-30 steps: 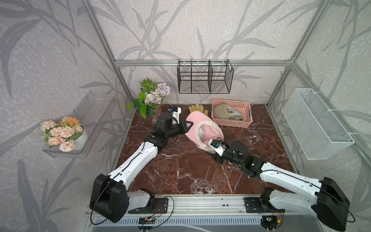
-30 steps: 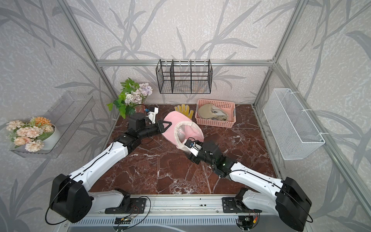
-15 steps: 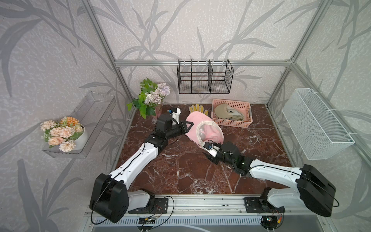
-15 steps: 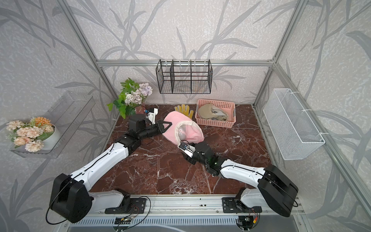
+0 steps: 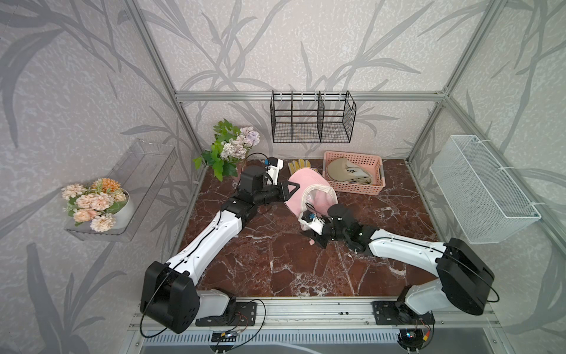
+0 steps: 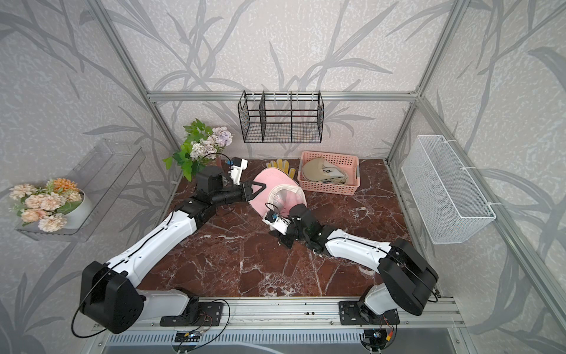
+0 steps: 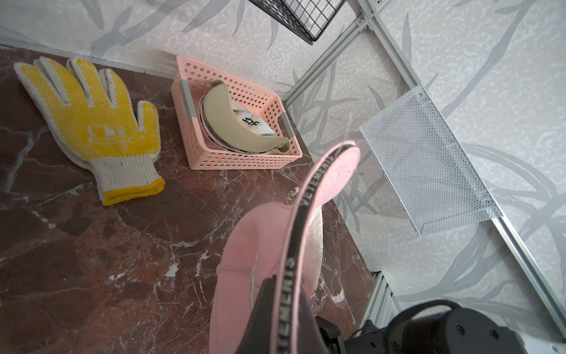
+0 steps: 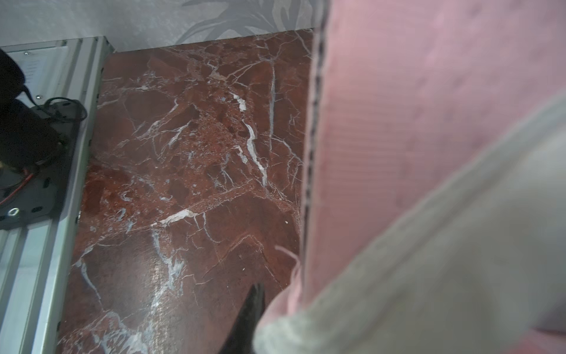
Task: Turn the baseball cap inside out
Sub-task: Turn over the baseball cap.
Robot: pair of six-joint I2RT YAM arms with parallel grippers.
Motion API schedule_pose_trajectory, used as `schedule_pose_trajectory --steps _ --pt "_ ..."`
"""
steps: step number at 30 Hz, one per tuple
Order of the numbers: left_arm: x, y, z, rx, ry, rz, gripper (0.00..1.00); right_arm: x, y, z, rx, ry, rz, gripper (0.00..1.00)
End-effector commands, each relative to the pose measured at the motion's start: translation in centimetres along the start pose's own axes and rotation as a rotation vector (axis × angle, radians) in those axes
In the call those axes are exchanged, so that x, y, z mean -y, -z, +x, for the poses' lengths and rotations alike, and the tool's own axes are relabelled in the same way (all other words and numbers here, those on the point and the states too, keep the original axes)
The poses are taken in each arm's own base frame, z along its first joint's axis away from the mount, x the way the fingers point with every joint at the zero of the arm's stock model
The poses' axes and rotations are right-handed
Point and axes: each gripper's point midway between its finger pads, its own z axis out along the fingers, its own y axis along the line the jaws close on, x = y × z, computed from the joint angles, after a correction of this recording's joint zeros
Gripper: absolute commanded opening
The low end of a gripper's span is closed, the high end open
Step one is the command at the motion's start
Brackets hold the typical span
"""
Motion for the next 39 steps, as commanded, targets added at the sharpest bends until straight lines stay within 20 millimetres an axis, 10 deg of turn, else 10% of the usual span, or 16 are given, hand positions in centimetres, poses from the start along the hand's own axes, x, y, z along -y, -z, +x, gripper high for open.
schedule_pose_trajectory --steps 1,10,16,21,27,30,39 --pt "2.1 0.2 -1.6 0.016 -0.148 0.055 0.0 -3.1 0.1 1.7 -0.084 -0.098 -0.198 0.08" --pt "2.3 0.7 -3.1 0.046 -0.422 0.007 0.0 -6.6 2.4 2.1 -0.14 -0.165 -0.448 0.07" --pt "2.9 0.3 -1.6 0.007 -0.416 0.074 0.0 -2.2 2.5 1.3 -0.117 -0.188 -0.192 0.48" --pt "1.5 0.5 -0.2 -0.022 -0.372 0.025 0.0 2.5 4.6 -1.2 0.032 -0.161 0.133 0.58" --pt "2.0 0.4 0.9 -0.057 -0.277 0.076 0.0 6.4 6.9 -3.7 0.205 -0.193 0.387 0.51" --pt "2.9 0.6 1.0 -0.056 -0.245 0.119 0.0 8.3 7.4 -4.7 0.266 -0.196 0.512 0.28" --pt "5.4 1.4 1.2 -0.036 -0.173 0.26 0.0 10.2 3.9 -7.0 0.308 -0.174 0.541 0.1"
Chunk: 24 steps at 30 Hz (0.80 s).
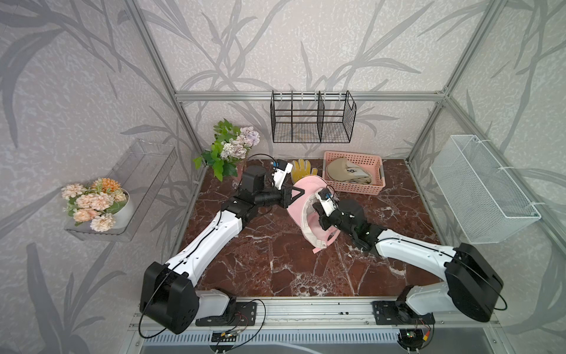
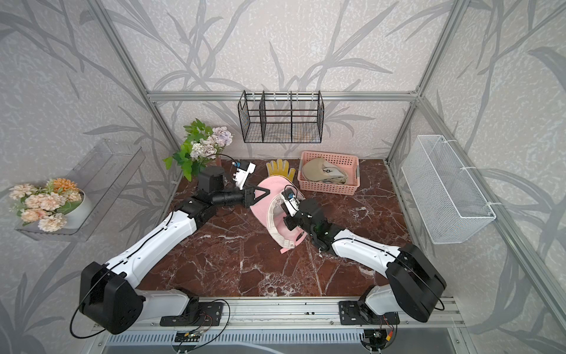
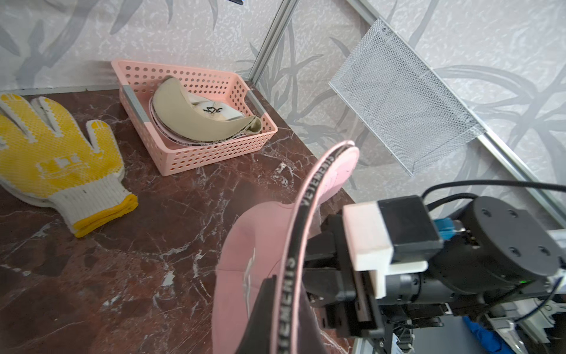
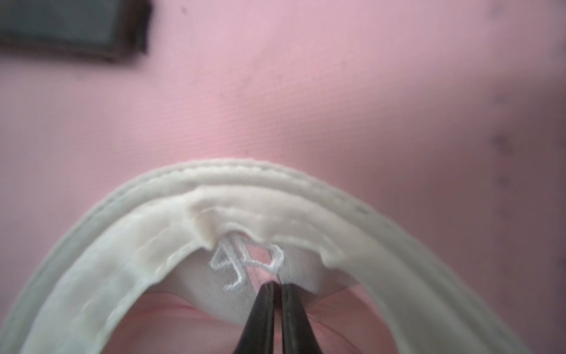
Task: Turn the baseball cap inside out
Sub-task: Turn over the baseball cap.
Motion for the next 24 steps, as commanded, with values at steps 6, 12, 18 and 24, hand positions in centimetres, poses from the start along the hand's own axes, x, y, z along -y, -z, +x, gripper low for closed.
schedule_pose_trajectory --steps 6,12,18,24 --pt "4.4 1.0 -1.9 0.079 0.037 0.218 0.0 0.0 -3.9 -1.1 0.035 0.004 0.089 0.15" --pt "2.2 1.6 -3.0 0.113 0.016 0.038 0.0 0.5 -4.0 2.7 -0.075 -0.024 0.137 0.27" --pt "0.9 1.8 -3.7 0.153 0.025 -0.027 0.0 -0.3 -2.7 7.3 -0.223 -0.083 0.092 0.31" --pt "1.3 2.3 -4.4 0.17 -0.003 -0.039 0.0 1.6 -1.3 10.9 -0.343 -0.137 0.217 0.32"
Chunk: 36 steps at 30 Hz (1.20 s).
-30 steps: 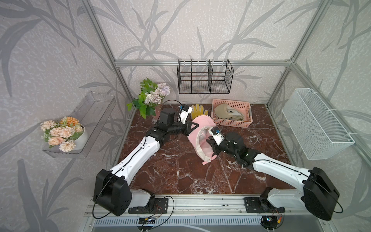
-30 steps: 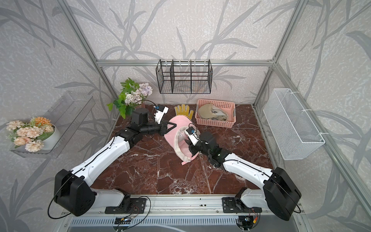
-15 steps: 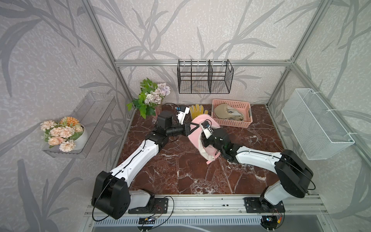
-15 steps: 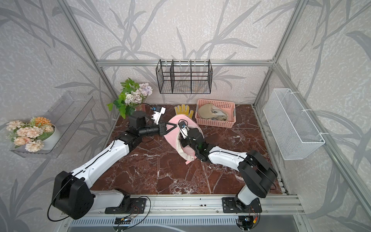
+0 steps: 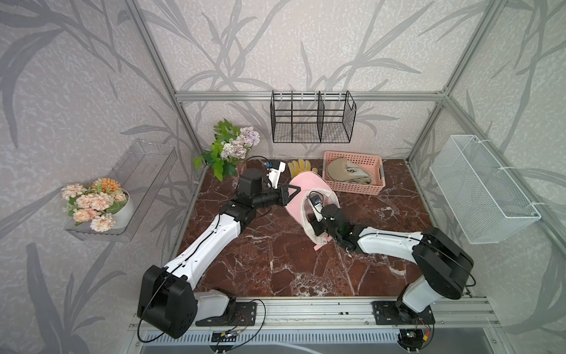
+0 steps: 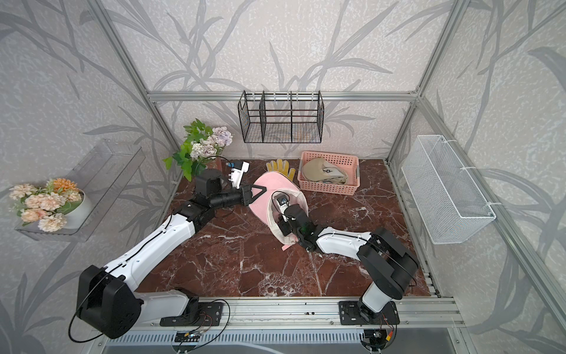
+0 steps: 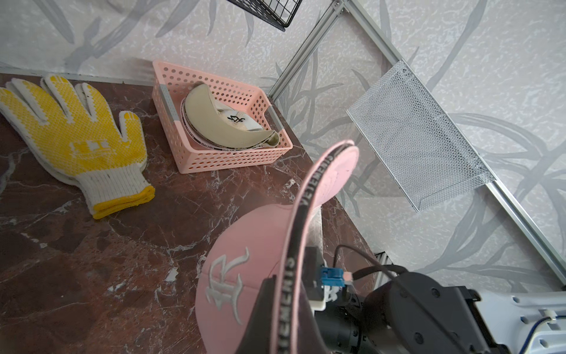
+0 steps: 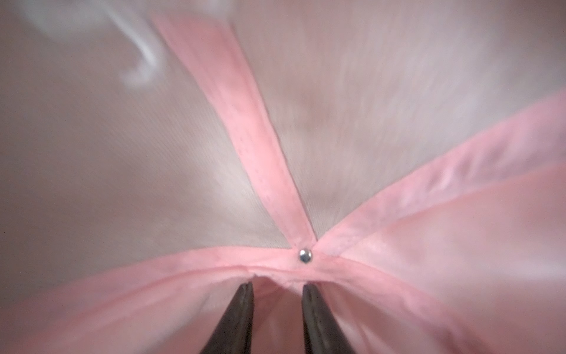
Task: Turn the baseball cap inside out
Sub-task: Turn over the baseball cap.
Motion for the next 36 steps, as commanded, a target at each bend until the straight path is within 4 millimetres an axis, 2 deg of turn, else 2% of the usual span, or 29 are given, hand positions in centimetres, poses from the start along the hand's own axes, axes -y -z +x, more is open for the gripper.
schedule_pose_trajectory --steps 1,4,6,9,11,15,20,26,36 --pt "3.3 1.4 -3.1 0.083 -0.096 0.071 0.0 2.0 0.4 2.6 -0.099 -0.053 0.109 0.33" --pt "3.6 1.5 -2.9 0.074 -0.104 0.082 0.0 3.7 0.2 3.4 -0.163 -0.074 0.227 0.33" --pt "3.3 1.5 -2.6 0.065 -0.116 0.068 0.0 4.3 0.3 3.3 -0.19 -0.064 0.266 0.34" --pt "2.6 1.4 -2.1 0.051 -0.127 0.041 0.0 2.5 0.7 1.6 -0.16 -0.042 0.155 0.39" --pt "2.3 1.2 -1.9 0.043 -0.126 0.035 0.0 1.0 1.4 -0.3 -0.096 -0.043 0.057 0.41" --pt "1.8 0.7 -1.3 0.027 -0.123 0.033 0.0 -2.0 3.8 -4.1 0.047 -0.03 -0.141 0.42" --pt "0.7 0.1 -1.0 0.023 -0.103 0.006 0.0 -3.7 5.9 -6.2 0.087 -0.022 -0.248 0.39" --pt "0.0 -0.1 -1.7 0.059 -0.07 -0.028 0.0 -5.3 6.3 -5.9 0.039 -0.029 -0.346 0.38" --pt "1.4 -0.1 -1.8 0.057 -0.05 0.05 0.0 -6.8 2.0 -2.4 -0.116 -0.096 -0.358 0.37"
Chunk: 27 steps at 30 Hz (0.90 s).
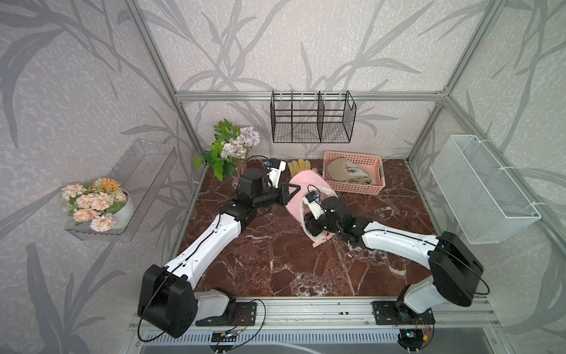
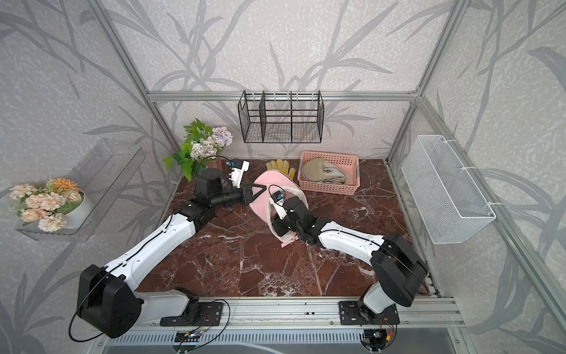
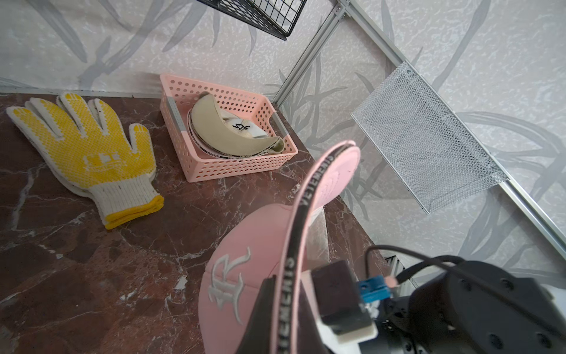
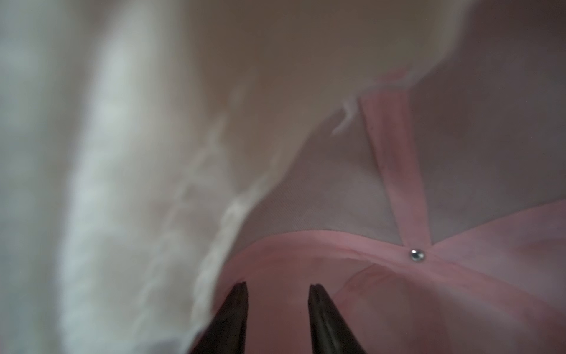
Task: Turn the baseball cap inside out
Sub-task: Turn over the baseball cap.
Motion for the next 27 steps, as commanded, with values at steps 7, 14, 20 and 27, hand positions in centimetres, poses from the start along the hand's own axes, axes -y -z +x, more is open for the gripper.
schedule_pose_trajectory --steps 7,14,20,27 --pt "0.4 0.3 -0.5 0.015 -0.05 -0.002 0.0 3.2 1.4 -1.1 0.047 -0.029 0.209 0.39" --pt "-0.7 -0.1 0.6 -0.021 -0.047 -0.034 0.0 9.1 5.9 -1.4 0.198 -0.072 0.563 0.38" --pt "-0.4 -0.1 0.7 -0.026 -0.051 -0.02 0.0 11.7 6.4 0.9 0.143 -0.11 0.72 0.38" --pt "-0.6 0.0 0.6 -0.026 -0.079 -0.037 0.0 8.2 5.9 -1.7 0.193 -0.063 0.496 0.5"
